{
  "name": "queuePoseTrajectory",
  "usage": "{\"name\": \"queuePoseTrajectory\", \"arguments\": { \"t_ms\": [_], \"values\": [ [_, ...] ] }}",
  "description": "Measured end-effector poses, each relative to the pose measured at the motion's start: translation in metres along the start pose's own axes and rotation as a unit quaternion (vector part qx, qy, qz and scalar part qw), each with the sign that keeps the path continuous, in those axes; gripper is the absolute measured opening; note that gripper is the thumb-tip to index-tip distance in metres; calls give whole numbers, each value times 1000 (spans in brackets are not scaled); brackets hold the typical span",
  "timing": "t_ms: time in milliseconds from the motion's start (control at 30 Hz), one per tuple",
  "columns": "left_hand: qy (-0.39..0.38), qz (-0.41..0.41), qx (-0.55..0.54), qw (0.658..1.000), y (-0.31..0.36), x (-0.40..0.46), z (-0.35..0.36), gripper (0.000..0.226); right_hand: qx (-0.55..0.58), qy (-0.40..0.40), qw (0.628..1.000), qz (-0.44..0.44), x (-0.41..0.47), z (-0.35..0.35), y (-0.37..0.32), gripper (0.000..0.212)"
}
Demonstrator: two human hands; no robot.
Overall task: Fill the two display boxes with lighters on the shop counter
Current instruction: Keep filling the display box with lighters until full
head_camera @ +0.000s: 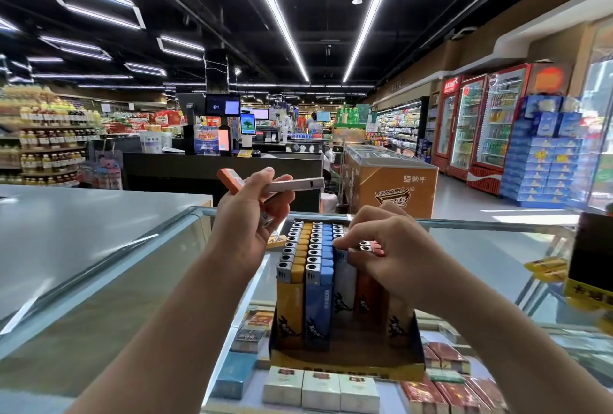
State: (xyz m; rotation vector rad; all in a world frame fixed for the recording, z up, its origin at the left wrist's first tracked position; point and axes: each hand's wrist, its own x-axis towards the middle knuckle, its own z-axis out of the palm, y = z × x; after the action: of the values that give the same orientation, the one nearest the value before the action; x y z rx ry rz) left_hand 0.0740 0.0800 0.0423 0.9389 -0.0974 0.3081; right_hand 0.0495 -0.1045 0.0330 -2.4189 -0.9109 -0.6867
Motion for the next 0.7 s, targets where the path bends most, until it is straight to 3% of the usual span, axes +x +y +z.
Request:
{"name": "queuePoseTrajectory", "arguments": {
  "t_ms": [133, 267, 367, 467, 567, 700],
  "values": [
    [-40, -24, -42, 998, 2, -3, 0, 31, -3, 21, 1000, 18, -1, 2, 1, 12],
    [-105, -49, -31, 993, 4, -7, 2, 32, 7, 35, 999, 25, -1, 0, 2, 18],
    [-166, -35, 37, 985, 5, -12, 5, 25, 104, 117, 987, 43, -1, -7, 1, 15],
    [-208, -1, 108, 972, 6, -16, 8, 21, 251, 189, 947, 66, 0, -15, -1, 19],
    [-242, 41, 186, 952, 7, -20, 11, 23, 371, 185, 907, 73, 1, -16, -3, 23],
    [-255, 60, 206, 943, 7, -21, 12, 24, 416, 152, 896, 33, 0, -18, -4, 30]
  ]
}}
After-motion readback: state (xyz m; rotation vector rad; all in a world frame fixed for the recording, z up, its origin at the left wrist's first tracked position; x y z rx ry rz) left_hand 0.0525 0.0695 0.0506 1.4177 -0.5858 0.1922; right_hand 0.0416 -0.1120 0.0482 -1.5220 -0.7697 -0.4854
